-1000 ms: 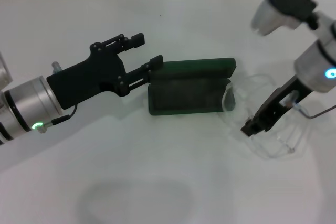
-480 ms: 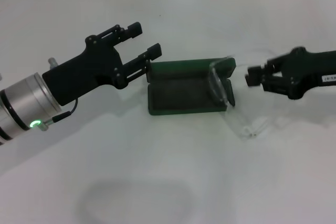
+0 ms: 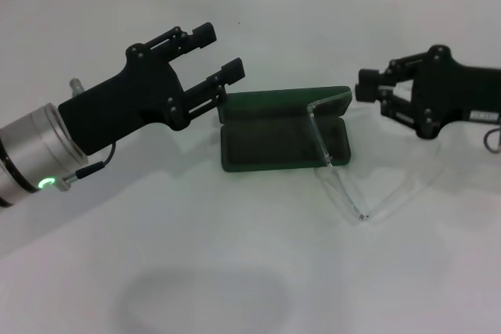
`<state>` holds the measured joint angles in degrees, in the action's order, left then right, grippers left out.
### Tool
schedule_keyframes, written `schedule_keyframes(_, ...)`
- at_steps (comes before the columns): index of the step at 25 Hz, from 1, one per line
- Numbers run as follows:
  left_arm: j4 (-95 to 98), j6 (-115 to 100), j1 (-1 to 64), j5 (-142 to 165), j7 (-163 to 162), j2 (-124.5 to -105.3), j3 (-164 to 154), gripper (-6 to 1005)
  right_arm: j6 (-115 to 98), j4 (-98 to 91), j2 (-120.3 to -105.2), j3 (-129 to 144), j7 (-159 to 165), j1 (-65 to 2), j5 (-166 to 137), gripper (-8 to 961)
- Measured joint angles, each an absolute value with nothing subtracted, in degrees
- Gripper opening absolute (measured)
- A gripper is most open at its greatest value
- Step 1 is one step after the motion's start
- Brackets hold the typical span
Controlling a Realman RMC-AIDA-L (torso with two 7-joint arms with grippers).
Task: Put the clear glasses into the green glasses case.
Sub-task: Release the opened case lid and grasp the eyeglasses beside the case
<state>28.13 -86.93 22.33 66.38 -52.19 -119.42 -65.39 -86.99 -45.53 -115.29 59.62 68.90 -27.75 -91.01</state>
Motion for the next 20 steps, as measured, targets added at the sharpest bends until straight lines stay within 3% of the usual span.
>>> schedule_keyframes(4, 28.0, -86.6, 22.3, 66.8, -52.0, -119.37, -65.3, 641, -85.6, -55.4, -114.97, 60.1, 88.2, -28.2, -98.3, 140)
schedule_keyframes(10, 27.9, -86.6, 22.4, 67.1, -51.4, -119.45, -65.3, 641, -88.8, -74.9, -115.4, 69.4, 121.6, -31.5, -119.4, 236)
schedule_keyframes(15, 27.8, -86.6, 22.5, 67.1, -51.4, -119.42, -65.5, 641, -93.6, -77.9, -115.39, 75.3, 135.2, -36.1, -125.0, 477)
schedule_keyframes(20, 28.3, -86.6, 22.6, 67.3, -51.8, -119.41, -65.8, 641, -93.5, -78.1, -115.51, 82.0, 146.1, -39.6, -132.3, 529)
